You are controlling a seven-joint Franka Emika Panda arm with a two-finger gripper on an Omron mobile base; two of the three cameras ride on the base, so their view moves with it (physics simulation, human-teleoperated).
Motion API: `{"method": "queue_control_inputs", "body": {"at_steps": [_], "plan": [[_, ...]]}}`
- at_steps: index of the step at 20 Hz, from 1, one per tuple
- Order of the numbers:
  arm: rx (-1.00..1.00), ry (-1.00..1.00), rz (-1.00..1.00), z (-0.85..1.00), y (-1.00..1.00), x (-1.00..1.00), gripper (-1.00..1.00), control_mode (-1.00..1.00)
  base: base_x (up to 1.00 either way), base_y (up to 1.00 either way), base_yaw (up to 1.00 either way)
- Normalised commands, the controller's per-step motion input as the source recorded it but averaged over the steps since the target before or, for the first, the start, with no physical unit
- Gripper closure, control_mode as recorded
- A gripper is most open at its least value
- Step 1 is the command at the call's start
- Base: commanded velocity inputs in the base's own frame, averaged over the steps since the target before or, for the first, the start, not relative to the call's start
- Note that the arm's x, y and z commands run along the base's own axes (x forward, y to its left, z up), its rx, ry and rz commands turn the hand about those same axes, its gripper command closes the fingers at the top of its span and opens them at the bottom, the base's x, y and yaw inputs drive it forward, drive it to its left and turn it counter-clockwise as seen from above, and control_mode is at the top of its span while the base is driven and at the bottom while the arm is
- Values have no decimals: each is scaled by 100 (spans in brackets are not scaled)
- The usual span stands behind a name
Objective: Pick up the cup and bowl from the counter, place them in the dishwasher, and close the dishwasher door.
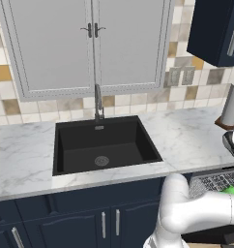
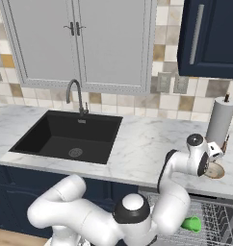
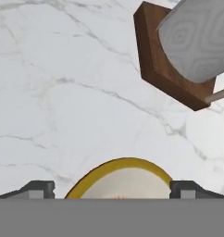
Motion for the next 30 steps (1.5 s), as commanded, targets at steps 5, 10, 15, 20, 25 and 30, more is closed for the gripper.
{"method": "queue_control_inputs", "body": {"at_steps": [5, 10, 15, 20, 25, 30], "plan": [[0, 0, 0, -60, 0, -11, 100, -100, 0, 0, 0], [0, 0, 0, -39, 0, -6, 100, -100, 0, 0, 0], [0, 0, 0, -27, 0, -5, 100, -100, 0, 0, 0], [0, 0, 0, -15, 0, -9, 100, -100, 0, 0, 0], [0, -5, 0, 6, 0, -52, 100, -100, 0, 0, 0], [-2, -10, 0, 21, 6, -72, 100, -100, 0, 0, 0]]}}
